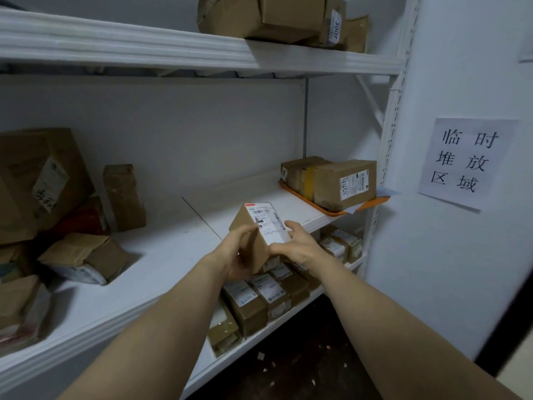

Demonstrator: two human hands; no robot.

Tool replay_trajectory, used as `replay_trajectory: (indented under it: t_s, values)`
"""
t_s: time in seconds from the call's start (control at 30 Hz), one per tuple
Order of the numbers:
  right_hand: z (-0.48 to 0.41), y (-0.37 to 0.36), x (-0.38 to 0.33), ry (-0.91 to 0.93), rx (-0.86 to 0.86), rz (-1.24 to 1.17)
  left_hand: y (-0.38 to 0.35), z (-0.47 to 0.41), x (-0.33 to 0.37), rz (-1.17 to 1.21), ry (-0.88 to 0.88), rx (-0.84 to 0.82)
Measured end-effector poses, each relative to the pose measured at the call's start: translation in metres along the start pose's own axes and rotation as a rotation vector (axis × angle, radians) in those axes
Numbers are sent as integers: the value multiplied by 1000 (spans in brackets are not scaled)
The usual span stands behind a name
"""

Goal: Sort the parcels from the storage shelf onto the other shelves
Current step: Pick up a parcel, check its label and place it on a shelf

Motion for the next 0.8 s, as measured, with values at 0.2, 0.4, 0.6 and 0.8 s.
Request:
replay_trajectory:
  t_s: [0.2,0.4,0.6,0.8]
  values:
    - [13,9,23,15,-11,5,-20,-10,-34,-96,-51,-109]
    - [20,28,53,-278,30,-67,-31,-17,-59,-225,-25,-127]
    - [22,19,80,-460,-81,-135,-23,-24,-79,-313,129,-171]
    - [16,-27,93,-550,-151,-46,14,-30,-99,-247,223,-100]
Point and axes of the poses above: each hand's wrist, its own z-axis away from the middle knuckle, its own y-axis out of the back of the hand, x = y × z, the point moved 2 cm from there along -z, towards the middle knuckle, and after that the axes turned 6 degrees about x, right-handed, at the moved point
